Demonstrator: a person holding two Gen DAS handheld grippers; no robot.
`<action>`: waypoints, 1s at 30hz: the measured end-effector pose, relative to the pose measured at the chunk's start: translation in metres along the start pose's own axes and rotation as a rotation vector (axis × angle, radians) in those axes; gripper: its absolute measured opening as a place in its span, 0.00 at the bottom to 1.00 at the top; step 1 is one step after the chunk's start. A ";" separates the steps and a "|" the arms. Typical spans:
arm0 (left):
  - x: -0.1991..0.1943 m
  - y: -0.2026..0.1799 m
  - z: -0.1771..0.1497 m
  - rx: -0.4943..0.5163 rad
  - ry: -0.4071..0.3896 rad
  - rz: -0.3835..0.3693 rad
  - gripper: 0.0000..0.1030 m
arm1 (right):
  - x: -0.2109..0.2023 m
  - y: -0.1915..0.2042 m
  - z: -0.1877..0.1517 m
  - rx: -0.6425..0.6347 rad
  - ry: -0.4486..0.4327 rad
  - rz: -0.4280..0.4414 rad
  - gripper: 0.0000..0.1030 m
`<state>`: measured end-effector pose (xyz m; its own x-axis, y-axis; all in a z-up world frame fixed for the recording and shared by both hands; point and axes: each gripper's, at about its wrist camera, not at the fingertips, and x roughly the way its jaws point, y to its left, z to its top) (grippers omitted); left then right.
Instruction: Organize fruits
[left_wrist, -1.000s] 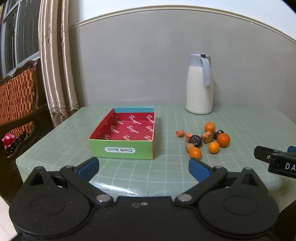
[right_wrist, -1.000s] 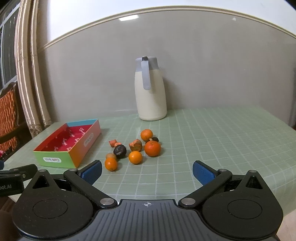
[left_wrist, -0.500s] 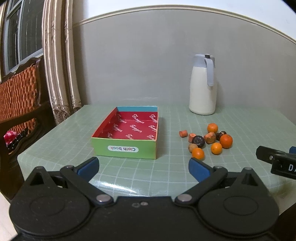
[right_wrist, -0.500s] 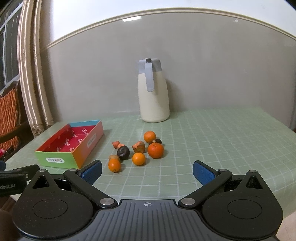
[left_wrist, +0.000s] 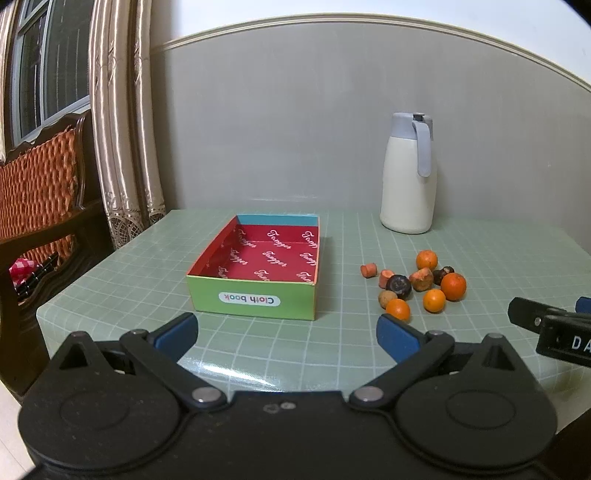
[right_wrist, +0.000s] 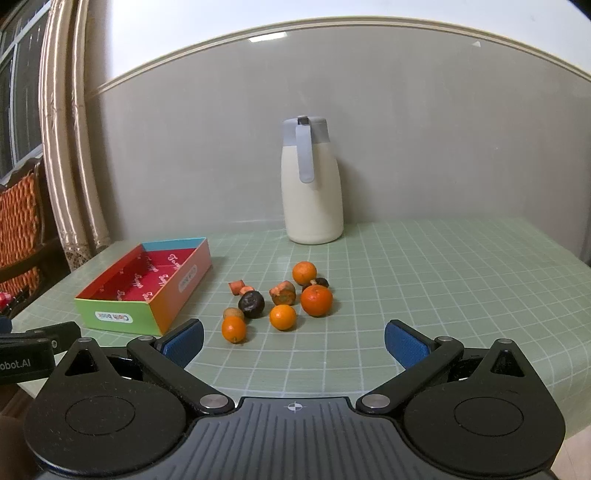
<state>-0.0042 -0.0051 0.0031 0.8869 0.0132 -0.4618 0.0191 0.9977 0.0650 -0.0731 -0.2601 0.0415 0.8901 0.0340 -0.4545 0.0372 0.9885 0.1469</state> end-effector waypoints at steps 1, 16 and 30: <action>0.000 0.000 0.000 0.000 0.000 -0.001 0.94 | 0.000 0.000 0.000 0.000 0.001 0.001 1.00; 0.000 0.001 0.001 0.002 0.000 -0.003 0.94 | 0.004 -0.003 0.001 0.000 0.016 0.002 1.00; 0.004 -0.003 0.003 0.013 0.000 -0.003 0.94 | 0.011 -0.005 0.000 0.011 0.027 0.003 1.00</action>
<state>0.0011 -0.0084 0.0040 0.8868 0.0097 -0.4620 0.0281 0.9968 0.0748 -0.0637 -0.2648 0.0361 0.8776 0.0408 -0.4776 0.0400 0.9867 0.1578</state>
